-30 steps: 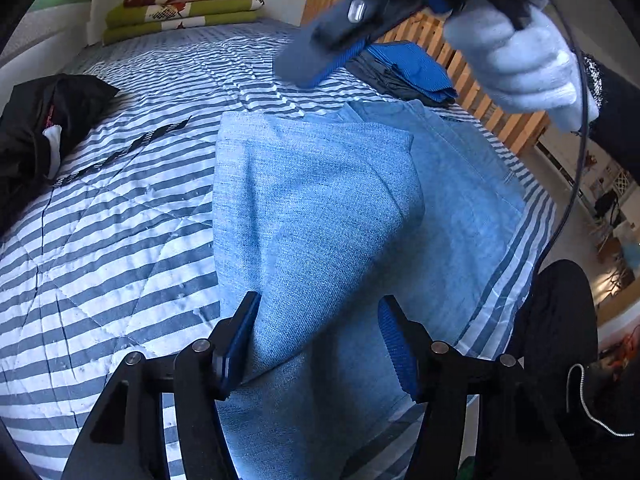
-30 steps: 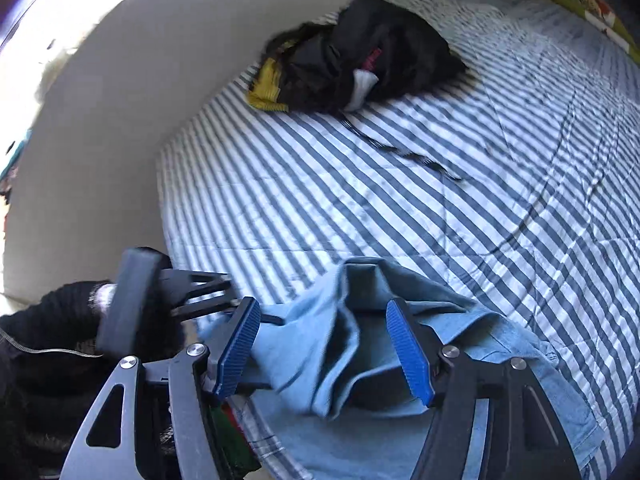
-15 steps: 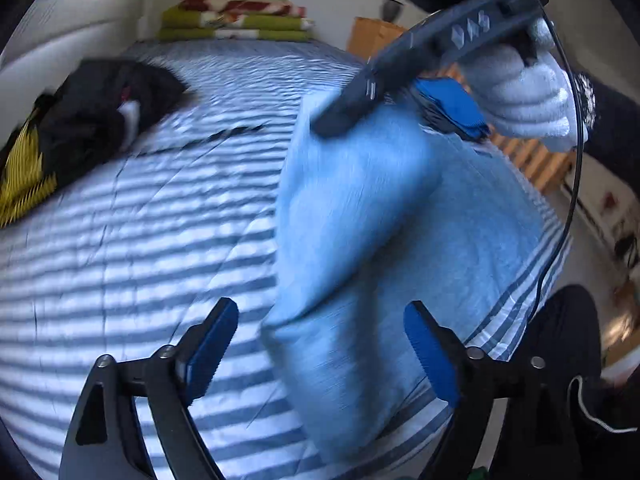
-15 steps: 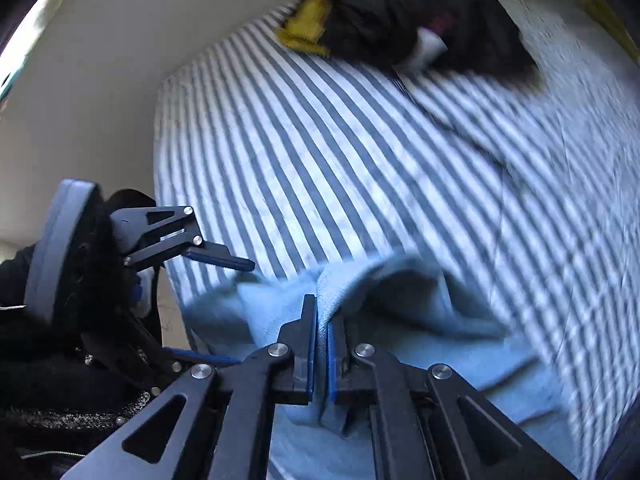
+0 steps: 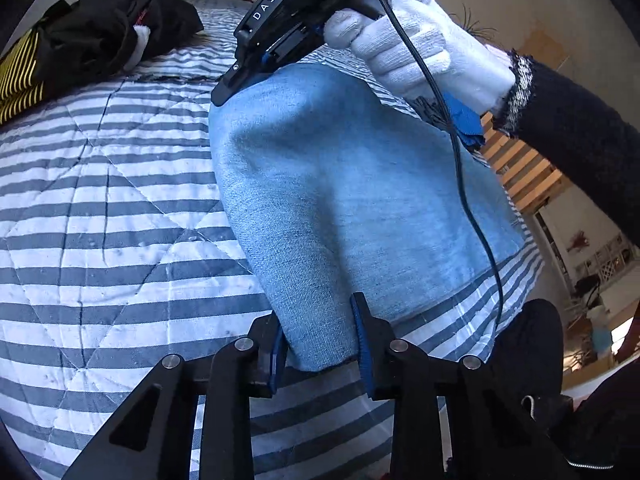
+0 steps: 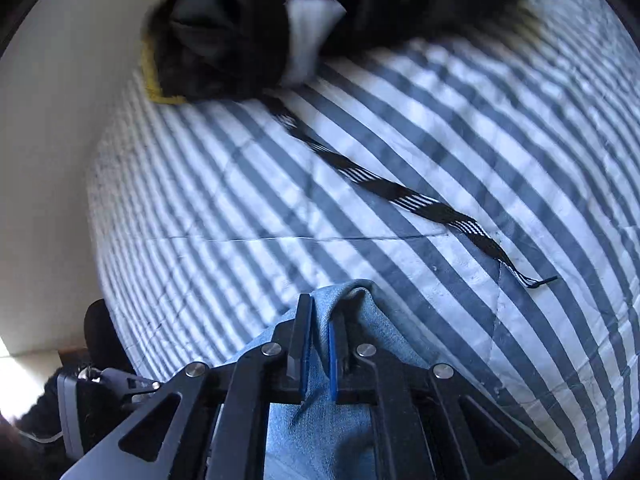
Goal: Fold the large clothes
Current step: 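Lift the jacket end with the right tool and fold it toward the left tool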
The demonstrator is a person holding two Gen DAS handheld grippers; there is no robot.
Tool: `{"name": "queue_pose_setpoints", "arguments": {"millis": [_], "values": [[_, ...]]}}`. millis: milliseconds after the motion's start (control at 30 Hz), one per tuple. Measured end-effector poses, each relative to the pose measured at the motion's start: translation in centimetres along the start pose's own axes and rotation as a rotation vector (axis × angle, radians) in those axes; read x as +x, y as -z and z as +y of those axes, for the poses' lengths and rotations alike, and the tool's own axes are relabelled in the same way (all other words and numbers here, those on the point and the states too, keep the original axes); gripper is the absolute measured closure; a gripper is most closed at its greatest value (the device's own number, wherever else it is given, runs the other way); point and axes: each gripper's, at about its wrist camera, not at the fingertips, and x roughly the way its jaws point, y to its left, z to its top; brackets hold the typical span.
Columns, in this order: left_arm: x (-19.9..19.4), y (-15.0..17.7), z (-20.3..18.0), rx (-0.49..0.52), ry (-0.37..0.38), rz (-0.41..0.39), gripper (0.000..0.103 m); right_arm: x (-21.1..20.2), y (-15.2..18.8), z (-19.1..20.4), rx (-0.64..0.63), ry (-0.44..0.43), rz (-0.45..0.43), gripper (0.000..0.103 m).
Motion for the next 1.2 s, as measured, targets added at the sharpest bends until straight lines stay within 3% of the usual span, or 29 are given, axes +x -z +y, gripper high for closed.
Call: {"name": "queue_pose_setpoints", "arguments": {"millis": [67,133,233,333,400,500,633,700,767,833,900,1033,1100,1133,1200], "values": [[0.1,0.2,-0.7,0.036,-0.012,0.004,0.075,-1.3,0.3,0.9,-0.051,0.023,-0.013,0.094],[0.3,0.3,-1.2,0.049,-0.023,0.004,0.076,-3.1,0.5,0.9,-0.070,0.083,-0.040,0.080],[0.1,0.3,-0.9,0.045,-0.018,0.010,0.076,-7.0,1.5,-0.6,-0.012,0.146,-0.126,0.077],[-0.7,0.4,-1.0,0.058,-0.026,0.021,0.072,-10.4,4.5,-0.3,-0.015,0.183,-0.272,0.077],[-1.1,0.6,-1.2,0.075,-0.049,0.031,0.068,-10.0,7.2,1.3,-0.080,0.247,-0.305,0.077],[-2.0,0.6,-1.4,0.094,-0.091,0.040,0.067,-8.1,9.1,1.3,-0.116,0.120,-0.254,0.077],[-3.9,-0.7,-2.3,0.127,-0.124,0.008,0.067,-6.2,9.3,-0.2,-0.043,0.120,-0.233,0.077],[-4.7,-2.1,-3.1,0.155,-0.121,-0.011,0.067,-6.5,9.9,-0.4,-0.027,0.134,-0.267,0.077],[-5.3,-3.6,-3.7,0.172,-0.100,-0.032,0.067,-8.2,11.1,-0.6,-0.026,0.062,-0.334,0.077],[-5.4,-5.4,-3.7,0.177,-0.086,-0.039,0.059,-9.4,12.0,-0.8,-0.029,0.056,-0.382,0.077],[-4.6,-7.3,-3.6,0.189,-0.090,-0.055,0.050,-9.0,12.0,-1.3,-0.008,0.033,-0.379,0.077],[0.3,-10.5,-1.1,0.168,-0.098,-0.012,0.048,-6.8,12.0,-0.7,-0.033,-0.019,-0.372,0.077],[4.1,-10.7,1.1,0.181,-0.273,0.064,0.047,-4.4,11.2,-1.0,-0.008,0.040,-0.349,0.079],[5.5,-10.7,2.4,0.140,-0.290,0.106,0.044,-3.0,10.6,-1.8,0.036,0.115,-0.321,0.086],[5.1,-10.7,3.4,0.081,-0.254,0.073,0.041,-2.0,10.4,-3.6,0.115,0.168,-0.312,0.097]]}}
